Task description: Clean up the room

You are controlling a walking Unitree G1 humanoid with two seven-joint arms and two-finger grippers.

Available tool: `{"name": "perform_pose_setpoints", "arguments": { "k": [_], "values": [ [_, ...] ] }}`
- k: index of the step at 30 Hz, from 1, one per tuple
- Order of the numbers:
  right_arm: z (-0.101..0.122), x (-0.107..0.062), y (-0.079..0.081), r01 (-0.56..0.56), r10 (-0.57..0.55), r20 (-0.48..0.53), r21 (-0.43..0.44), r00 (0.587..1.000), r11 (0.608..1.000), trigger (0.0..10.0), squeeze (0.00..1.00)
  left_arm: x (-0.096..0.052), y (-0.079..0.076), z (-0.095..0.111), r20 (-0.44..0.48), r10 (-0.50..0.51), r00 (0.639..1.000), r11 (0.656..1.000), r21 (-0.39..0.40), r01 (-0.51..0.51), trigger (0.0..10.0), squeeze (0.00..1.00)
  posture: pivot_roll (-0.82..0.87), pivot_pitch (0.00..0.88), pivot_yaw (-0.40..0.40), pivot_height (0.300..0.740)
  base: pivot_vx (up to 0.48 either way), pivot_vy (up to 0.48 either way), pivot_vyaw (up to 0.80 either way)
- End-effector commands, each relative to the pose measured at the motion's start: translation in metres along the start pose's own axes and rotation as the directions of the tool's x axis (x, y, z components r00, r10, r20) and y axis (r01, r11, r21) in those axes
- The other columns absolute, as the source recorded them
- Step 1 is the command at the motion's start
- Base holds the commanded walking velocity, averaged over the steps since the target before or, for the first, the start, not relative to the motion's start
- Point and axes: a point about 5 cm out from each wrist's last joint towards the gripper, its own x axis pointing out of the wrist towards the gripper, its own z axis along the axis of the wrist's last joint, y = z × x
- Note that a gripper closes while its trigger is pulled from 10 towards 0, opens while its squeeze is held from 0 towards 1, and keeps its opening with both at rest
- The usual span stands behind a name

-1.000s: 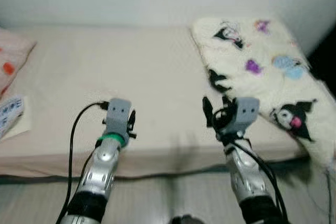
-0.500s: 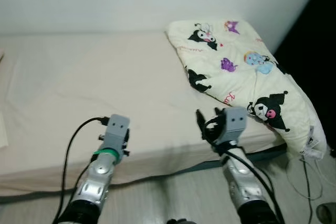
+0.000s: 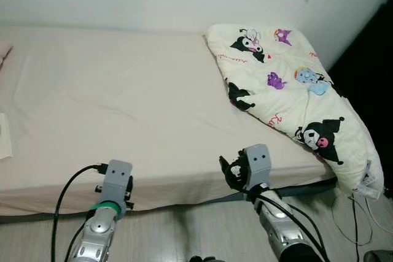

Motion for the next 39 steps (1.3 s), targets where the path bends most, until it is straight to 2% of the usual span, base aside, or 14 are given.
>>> {"name": "perform_pose_setpoints", "arguments": {
  "k": [1, 14, 39],
  "values": [
    [-0.0060, -0.0043, -0.0040, 0.021, -0.020, -0.012, 0.009, 1.000, 1.000, 10.0, 0.00, -0.0020, -0.0055, -0.0064, -0.015, -0.026, 1.000, 1.000, 0.004, 0.026, 10.0, 0.00, 0.06, 0.057, -0.060, 0.730, 0.000, 0.000, 0.00],
    [-0.0091, -0.0070, -0.0056, 0.032, -0.032, -0.007, 0.011, 0.999, 0.999, 10.0, 0.00, -0.0011, -0.0109, -0.0037, 0.010, -0.055, 0.998, 0.998, 0.013, 0.055, 10.0, 0.00, 0.05, 0.063, -0.056, 0.730, 0.000, 0.000, 0.00],
    [-0.0093, -0.0052, -0.0044, 0.034, -0.034, 0.002, 0.015, 0.999, 0.999, 10.0, 0.00, 0.0018, -0.0118, -0.0034, 0.021, -0.069, 0.997, 0.997, 0.047, 0.068, 10.0, 0.00, 0.04, 0.055, -0.041, 0.730, 0.000, -0.445, 0.00]
  ]
}}
